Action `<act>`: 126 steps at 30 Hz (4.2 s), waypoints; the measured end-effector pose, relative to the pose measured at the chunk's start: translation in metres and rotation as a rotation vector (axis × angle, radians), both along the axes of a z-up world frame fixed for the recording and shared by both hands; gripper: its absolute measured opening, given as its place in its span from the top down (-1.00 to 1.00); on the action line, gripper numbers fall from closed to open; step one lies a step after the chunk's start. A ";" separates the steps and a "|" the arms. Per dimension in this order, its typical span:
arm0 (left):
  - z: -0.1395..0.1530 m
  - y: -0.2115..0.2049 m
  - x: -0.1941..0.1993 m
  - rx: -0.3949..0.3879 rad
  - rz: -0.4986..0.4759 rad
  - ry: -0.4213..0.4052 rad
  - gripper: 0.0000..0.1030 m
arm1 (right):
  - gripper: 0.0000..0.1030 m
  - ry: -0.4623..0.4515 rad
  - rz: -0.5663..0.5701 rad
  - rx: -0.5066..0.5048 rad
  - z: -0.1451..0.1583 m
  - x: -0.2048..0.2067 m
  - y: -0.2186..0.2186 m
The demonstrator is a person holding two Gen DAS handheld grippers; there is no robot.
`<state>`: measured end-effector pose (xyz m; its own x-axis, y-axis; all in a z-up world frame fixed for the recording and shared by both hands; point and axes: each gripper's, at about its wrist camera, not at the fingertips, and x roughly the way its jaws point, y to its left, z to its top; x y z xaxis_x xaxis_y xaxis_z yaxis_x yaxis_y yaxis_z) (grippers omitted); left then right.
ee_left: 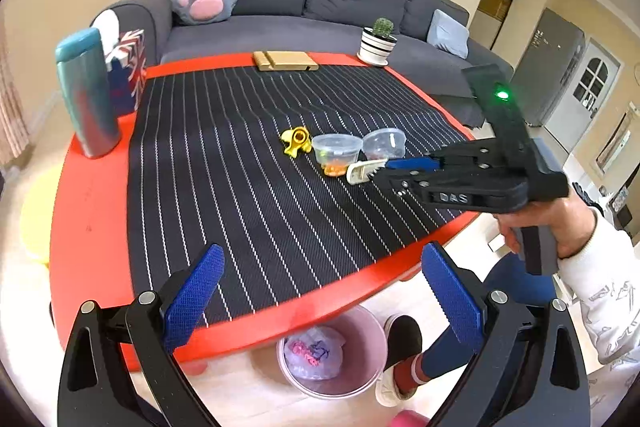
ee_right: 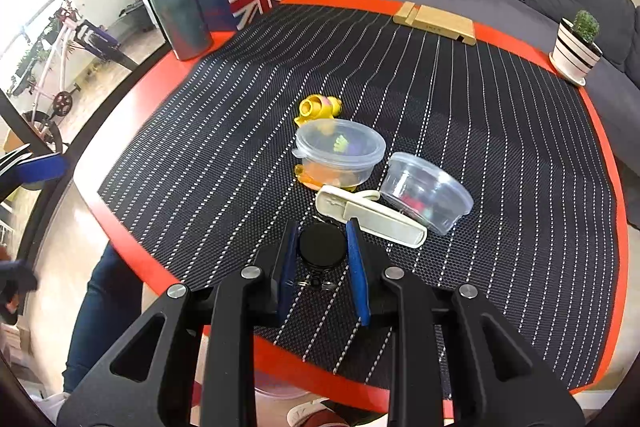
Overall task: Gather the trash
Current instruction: 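Close the right tool on the black round badge reel, then lift the black reel with the right tool while the left tool grasps the clear orange-filled container, then drop the clear container into the bin with the left tool while the right tool carries the reel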
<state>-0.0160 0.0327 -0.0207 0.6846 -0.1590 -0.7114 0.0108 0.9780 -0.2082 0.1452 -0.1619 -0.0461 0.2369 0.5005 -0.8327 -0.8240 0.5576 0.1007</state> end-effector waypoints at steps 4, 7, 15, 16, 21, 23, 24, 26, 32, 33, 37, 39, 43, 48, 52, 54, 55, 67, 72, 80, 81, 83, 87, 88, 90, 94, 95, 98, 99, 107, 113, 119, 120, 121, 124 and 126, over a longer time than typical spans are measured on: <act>0.006 0.000 0.017 0.010 -0.021 -0.002 -0.85 | 0.53 0.010 0.012 0.023 0.011 -0.001 -0.009; 0.010 0.000 0.032 0.009 -0.040 -0.002 -0.85 | 0.53 0.012 0.014 0.037 0.018 0.000 -0.016; 0.017 -0.005 0.070 0.012 -0.084 0.015 -0.85 | 0.53 0.014 -0.003 0.066 0.031 0.005 -0.039; 0.017 -0.006 0.075 0.011 -0.091 0.020 -0.85 | 0.53 0.015 -0.005 0.068 0.031 0.005 -0.042; 0.017 -0.015 0.097 0.026 -0.124 0.049 -0.85 | 0.53 0.019 -0.017 0.073 0.031 0.008 -0.051; 0.015 -0.018 0.106 0.026 -0.139 0.060 -0.85 | 0.53 0.020 -0.020 0.076 0.032 0.009 -0.054; 0.014 -0.020 0.112 0.030 -0.144 0.069 -0.85 | 0.53 0.020 -0.021 0.077 0.032 0.010 -0.055; 0.013 -0.021 0.121 0.036 -0.150 0.082 -0.85 | 0.53 0.020 -0.025 0.081 0.034 0.011 -0.059; 0.006 -0.019 0.151 0.050 -0.155 0.138 -0.85 | 0.53 0.024 -0.032 0.085 0.033 0.014 -0.066; 0.004 -0.017 0.157 0.056 -0.151 0.149 -0.85 | 0.53 0.026 -0.034 0.085 0.032 0.015 -0.066; -0.003 -0.010 0.172 0.048 -0.142 0.190 -0.85 | 0.53 0.031 -0.038 0.084 0.030 0.017 -0.068; -0.008 -0.009 0.178 0.038 -0.142 0.215 -0.85 | 0.53 0.031 -0.040 0.084 0.029 0.017 -0.069; -0.018 -0.009 0.186 0.012 -0.152 0.257 -0.85 | 0.53 0.032 -0.046 0.085 0.028 0.018 -0.070; -0.030 -0.014 0.196 -0.023 -0.165 0.304 -0.85 | 0.53 0.035 -0.052 0.087 0.026 0.020 -0.072; -0.040 -0.020 0.203 -0.030 -0.178 0.340 -0.84 | 0.53 0.036 -0.058 0.088 0.025 0.020 -0.075; -0.044 -0.022 0.205 -0.027 -0.180 0.350 -0.84 | 0.53 0.036 -0.060 0.088 0.025 0.021 -0.076; -0.047 -0.024 0.206 -0.027 -0.181 0.356 -0.84 | 0.53 0.038 -0.062 0.089 0.025 0.021 -0.076; -0.055 -0.030 0.213 -0.009 -0.186 0.358 -0.55 | 0.53 0.049 -0.066 0.088 0.018 0.024 -0.078; -0.059 -0.033 0.215 0.019 -0.195 0.365 -0.17 | 0.53 0.055 -0.065 0.087 0.015 0.024 -0.077; -0.056 -0.036 0.212 0.024 -0.201 0.334 -0.16 | 0.53 0.056 -0.064 0.086 0.014 0.024 -0.077; -0.053 -0.036 0.211 0.025 -0.199 0.322 -0.16 | 0.53 0.056 -0.064 0.086 0.013 0.024 -0.077; -0.048 -0.036 0.208 0.027 -0.200 0.306 -0.16 | 0.53 0.054 -0.063 0.088 0.014 0.024 -0.076; -0.038 -0.035 0.198 0.033 -0.198 0.275 -0.16 | 0.53 0.048 -0.057 0.091 0.016 0.021 -0.075; -0.035 -0.035 0.194 0.038 -0.197 0.264 -0.16 | 0.53 0.046 -0.054 0.092 0.017 0.020 -0.074; -0.029 -0.035 0.185 0.040 -0.196 0.249 -0.16 | 0.53 0.040 -0.049 0.094 0.020 0.017 -0.073; -0.015 -0.040 0.165 0.064 -0.208 0.211 -0.16 | 0.53 0.029 -0.035 0.100 0.028 0.010 -0.072; -0.012 -0.041 0.160 0.067 -0.209 0.201 -0.16 | 0.53 0.026 -0.032 0.100 0.029 0.009 -0.071; -0.001 -0.045 0.142 0.076 -0.215 0.170 -0.16 | 0.53 0.014 -0.017 0.105 0.036 0.001 -0.071; 0.002 -0.046 0.137 0.079 -0.217 0.160 -0.16 | 0.53 0.011 -0.013 0.105 0.038 -0.001 -0.070; 0.016 -0.057 0.088 0.071 -0.225 0.096 -0.16 | 0.53 -0.017 0.023 0.122 0.055 -0.029 -0.073; 0.014 -0.061 0.062 0.059 -0.220 0.081 -0.16 | 0.53 -0.023 0.052 0.138 0.063 -0.054 -0.079; 0.004 -0.065 0.038 0.036 -0.203 0.081 -0.16 | 0.53 -0.019 0.072 0.150 0.065 -0.075 -0.085; 0.002 -0.066 0.034 0.039 -0.200 0.083 -0.16 | 0.53 -0.018 0.074 0.150 0.065 -0.077 -0.086; 0.000 -0.067 0.030 0.034 -0.198 0.086 -0.16 | 0.53 -0.016 0.076 0.150 0.065 -0.080 -0.087; -0.006 -0.070 0.022 0.026 -0.194 0.093 -0.16 | 0.53 -0.009 0.078 0.152 0.063 -0.086 -0.090; -0.009 -0.071 0.018 0.017 -0.194 0.098 -0.16 | 0.53 -0.005 0.078 0.153 0.062 -0.088 -0.092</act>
